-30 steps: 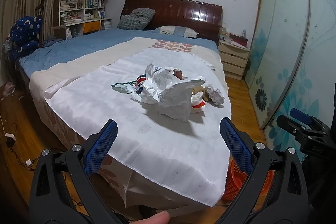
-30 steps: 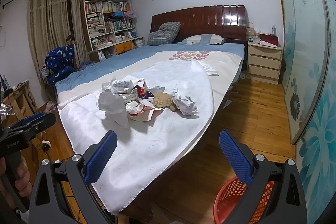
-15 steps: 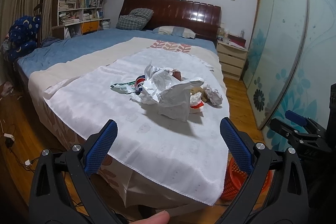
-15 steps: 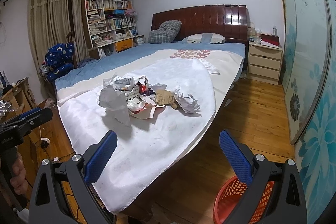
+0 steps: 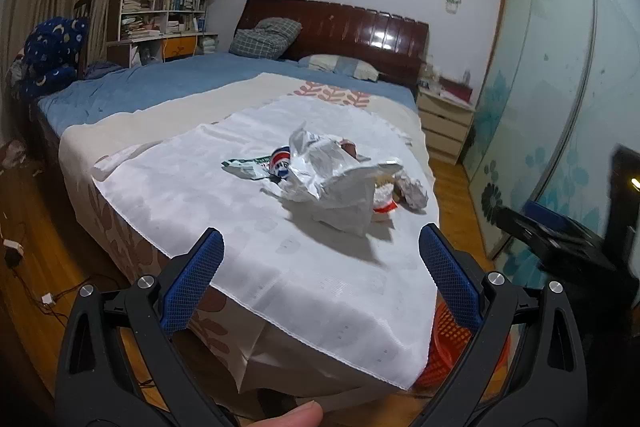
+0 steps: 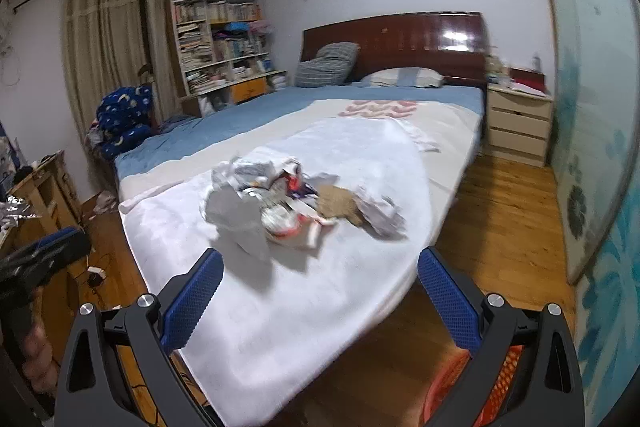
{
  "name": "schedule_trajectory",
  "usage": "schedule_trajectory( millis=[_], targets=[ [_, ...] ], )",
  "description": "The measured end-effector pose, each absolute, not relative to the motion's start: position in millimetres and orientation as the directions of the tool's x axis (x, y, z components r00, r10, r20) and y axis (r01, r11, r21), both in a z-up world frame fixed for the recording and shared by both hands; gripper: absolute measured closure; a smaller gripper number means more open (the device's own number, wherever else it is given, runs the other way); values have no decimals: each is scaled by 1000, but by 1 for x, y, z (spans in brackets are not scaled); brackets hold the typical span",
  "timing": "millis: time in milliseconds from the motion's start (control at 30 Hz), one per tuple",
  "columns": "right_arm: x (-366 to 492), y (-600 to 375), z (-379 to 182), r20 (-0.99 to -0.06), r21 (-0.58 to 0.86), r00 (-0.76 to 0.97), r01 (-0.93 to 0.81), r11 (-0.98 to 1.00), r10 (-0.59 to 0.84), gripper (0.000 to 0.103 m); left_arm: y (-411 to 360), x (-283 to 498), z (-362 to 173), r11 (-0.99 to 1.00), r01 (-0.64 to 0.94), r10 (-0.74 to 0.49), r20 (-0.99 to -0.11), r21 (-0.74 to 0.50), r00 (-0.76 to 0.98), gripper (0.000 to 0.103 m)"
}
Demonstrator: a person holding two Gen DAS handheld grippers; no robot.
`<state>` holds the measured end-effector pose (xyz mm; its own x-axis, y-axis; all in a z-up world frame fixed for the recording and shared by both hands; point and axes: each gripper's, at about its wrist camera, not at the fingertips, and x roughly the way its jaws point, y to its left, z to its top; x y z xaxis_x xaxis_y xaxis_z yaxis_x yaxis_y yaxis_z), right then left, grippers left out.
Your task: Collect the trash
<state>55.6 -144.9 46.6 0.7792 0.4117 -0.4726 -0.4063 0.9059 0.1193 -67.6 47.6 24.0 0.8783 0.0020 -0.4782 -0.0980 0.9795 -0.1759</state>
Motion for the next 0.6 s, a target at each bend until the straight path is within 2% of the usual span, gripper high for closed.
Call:
schedule_trajectory(
  millis=[200,300,333,367,400,433,533,600],
  targets=[
    [122,-62,62,-511,121,686,-539,834,518,8,70,-68,25,964,-132,8,-475,-230,880,6],
    [149,-22,53,-572,107,642,-559,822,511,9,83,-68,25,948,-143,-7,-470,-283,883,6],
    [160,-8,45,-602,109,619,-563,819,505,17,86,-68,24,942,-149,-10,-470,-300,883,6],
    [164,2,40,-620,107,605,-566,817,500,41,89,-66,23,939,-153,-10,-471,-307,882,6],
    [167,12,35,-644,99,594,-560,822,482,59,91,-65,21,937,-161,-6,-474,-311,880,6],
    [168,16,33,-654,115,581,-557,823,485,84,93,-64,20,936,-166,-2,-477,-310,879,6],
    [161,15,32,-642,205,534,-572,794,550,95,96,-59,14,935,-182,8,-496,-304,868,6],
    [151,10,34,-634,240,509,-586,774,582,99,99,-58,12,931,-189,9,-499,-312,866,6]
  ],
)
